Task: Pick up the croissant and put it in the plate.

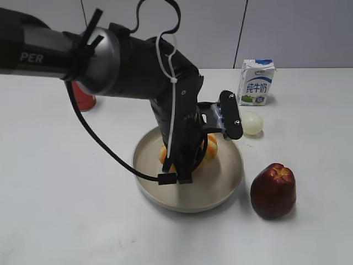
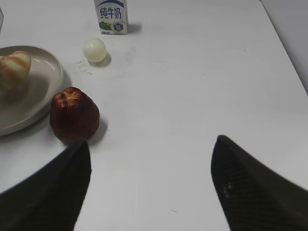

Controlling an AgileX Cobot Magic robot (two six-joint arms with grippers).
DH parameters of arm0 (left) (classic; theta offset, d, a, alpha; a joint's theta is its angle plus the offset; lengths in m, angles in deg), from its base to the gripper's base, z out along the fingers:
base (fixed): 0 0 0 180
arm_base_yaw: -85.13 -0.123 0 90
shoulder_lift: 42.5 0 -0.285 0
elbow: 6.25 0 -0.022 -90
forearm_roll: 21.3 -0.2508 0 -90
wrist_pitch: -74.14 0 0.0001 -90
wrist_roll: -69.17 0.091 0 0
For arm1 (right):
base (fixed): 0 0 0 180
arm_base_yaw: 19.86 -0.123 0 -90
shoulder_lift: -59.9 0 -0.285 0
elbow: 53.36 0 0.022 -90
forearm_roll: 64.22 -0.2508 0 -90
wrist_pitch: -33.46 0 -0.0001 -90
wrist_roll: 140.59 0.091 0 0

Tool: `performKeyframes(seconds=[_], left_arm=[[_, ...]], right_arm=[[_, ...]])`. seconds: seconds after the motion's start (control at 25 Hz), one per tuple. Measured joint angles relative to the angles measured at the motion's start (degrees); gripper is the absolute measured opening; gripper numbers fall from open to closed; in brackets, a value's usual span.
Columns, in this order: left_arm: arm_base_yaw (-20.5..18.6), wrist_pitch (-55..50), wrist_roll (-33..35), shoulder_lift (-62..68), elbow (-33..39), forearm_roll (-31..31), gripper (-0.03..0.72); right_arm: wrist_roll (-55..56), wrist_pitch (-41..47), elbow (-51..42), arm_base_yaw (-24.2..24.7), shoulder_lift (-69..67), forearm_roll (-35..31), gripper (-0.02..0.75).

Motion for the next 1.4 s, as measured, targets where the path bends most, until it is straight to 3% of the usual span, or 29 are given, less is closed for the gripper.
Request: performKeyframes(seconds=[0.12,0.16,0.32,0.4,0.56,0.84,0.92,1.08,1.24,1.4], left_arm=[[-0.1,-0.2,0.0,0.1,0.0,3.9,0.219],[-0.2,-0.6,0.0,0.1,0.0,4.6,0.253],[-0.4,-1.5,0.0,-0.1,0.0,5.0,0.58],[-0.4,-1.9,0.0,-0.5,0.0,5.0,0.65],[-0.4,-3.2,0.0,-2.3,0.0,5.0,0.687],[-2.5,-7.1,-0.5,-8.6,0.0,4.5,0.676],[-5.7,-9.6,-2.9,-10.8,0.0,4.3,0.664],[-15.2,-18.9,-15.7,-13.1,0.0,1.4,0.639],[-26.5,-26.2,-24.9,-14.5,0.0,0.4,0.628],[-37.7,-26.9,-29.0,-17.6,1.0,2.0,0.615]], right_arm=[[0.0,0.0,0.0,0.0,0.0,0.0,0.588],[0.0,0.0,0.0,0.0,0.0,0.0,0.588],[0.0,0.0,0.0,0.0,0.0,0.0,0.588],[0.1,0.0,0.0,0.0,0.0,0.0,0.588],[0.0,0.0,0.0,0.0,0.0,0.0,0.588],[0.0,0.0,0.0,0.0,0.0,0.0,0.588],[0.0,0.0,0.0,0.0,0.0,0.0,0.588],[0.0,0.0,0.0,0.0,0.0,0.0,0.588],[0.0,0.0,0.0,0.0,0.0,0.0,0.588],[0.0,0.0,0.0,0.0,0.0,0.0,0.588]])
